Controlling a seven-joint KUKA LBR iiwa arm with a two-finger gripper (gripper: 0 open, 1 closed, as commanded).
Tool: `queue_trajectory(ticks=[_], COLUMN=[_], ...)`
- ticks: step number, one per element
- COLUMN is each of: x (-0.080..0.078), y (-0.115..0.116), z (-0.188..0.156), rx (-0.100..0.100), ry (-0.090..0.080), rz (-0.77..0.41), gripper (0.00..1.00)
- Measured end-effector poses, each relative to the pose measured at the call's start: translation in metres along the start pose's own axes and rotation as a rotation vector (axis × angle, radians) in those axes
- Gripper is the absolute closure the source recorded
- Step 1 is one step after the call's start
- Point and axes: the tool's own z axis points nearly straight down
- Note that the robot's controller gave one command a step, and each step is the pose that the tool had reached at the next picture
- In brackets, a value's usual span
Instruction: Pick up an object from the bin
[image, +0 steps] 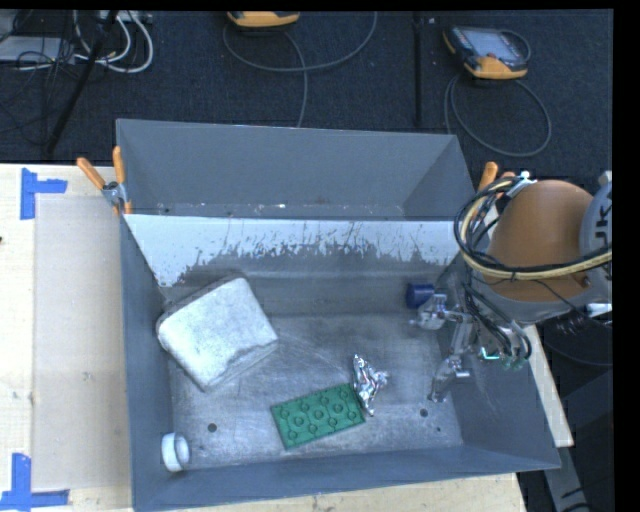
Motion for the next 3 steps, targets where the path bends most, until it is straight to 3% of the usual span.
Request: queue_trajectory(ticks=[1, 2, 3], x=[0.0153, 0.0143, 0.0142], y=[0.078, 0.0791, 0.0785], z=[0.0739, 0.0725, 0.073], rx=[0.002, 0.001, 0.002], ry=[-0.007, -0.01, -0.011], rz=[-0.205, -0.209, -0.209], gripper=[0.0, 1.0, 0.0])
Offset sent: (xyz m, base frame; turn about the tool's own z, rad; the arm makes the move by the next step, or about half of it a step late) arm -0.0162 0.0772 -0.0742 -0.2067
